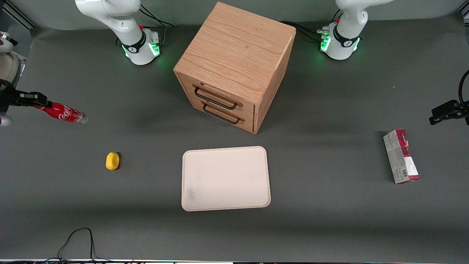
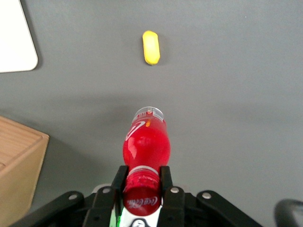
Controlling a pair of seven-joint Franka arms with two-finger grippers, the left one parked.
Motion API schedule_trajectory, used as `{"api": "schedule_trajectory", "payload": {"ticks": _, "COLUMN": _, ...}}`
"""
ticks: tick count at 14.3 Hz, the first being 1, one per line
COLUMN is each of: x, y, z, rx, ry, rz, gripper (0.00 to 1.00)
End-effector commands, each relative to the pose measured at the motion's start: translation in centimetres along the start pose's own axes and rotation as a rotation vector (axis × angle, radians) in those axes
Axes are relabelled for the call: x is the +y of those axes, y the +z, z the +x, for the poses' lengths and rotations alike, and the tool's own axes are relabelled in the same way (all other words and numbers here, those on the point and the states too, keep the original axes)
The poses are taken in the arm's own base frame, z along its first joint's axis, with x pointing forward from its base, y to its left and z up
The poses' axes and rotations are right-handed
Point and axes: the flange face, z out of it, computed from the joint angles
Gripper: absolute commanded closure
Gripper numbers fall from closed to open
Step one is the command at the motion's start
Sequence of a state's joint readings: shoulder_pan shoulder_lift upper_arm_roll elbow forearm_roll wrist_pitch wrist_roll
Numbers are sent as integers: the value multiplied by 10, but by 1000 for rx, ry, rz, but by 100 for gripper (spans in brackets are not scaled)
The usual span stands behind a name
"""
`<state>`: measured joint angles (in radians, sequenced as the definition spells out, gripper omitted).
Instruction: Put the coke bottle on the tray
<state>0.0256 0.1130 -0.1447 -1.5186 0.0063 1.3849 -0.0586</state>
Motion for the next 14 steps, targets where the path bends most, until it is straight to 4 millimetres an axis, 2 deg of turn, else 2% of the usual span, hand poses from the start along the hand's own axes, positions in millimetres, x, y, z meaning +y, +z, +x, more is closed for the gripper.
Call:
{"api": "schedule_trajectory", "payload": {"ticks": 1, "x": -62, "y": -10, "z": 40, "rx": -26, "ry": 103, "rz": -35, "gripper": 100}}
{"api": "schedule_trajectory", "payload": {"ticks": 3, "x": -111, "y": -1, "z": 58, "rx": -36, "ry": 157, "rz": -34, "gripper": 100}}
{"api": "schedule_trajectory", "payload": {"ticks": 5, "x": -155, "y": -1, "z": 72, "rx": -16, "ry": 219, "rz": -10, "gripper": 100}}
{"api": "schedule_trajectory", "payload": {"ticks": 9, "x": -234, "y": 23, "z": 91, "rx": -13, "ry": 271, "rz": 20, "gripper": 100}}
{"api": "schedule_trajectory", "payload": {"ticks": 11, "x": -259, "y": 35, "z": 96, "rx": 10, "ry": 284, "rz": 26, "gripper": 100}}
{"api": "schedule_trajectory", "payload": {"ticks": 14, "x": -284, "y": 68, "z": 119, "rx": 43, "ry": 303, "rz": 30, "gripper": 100}}
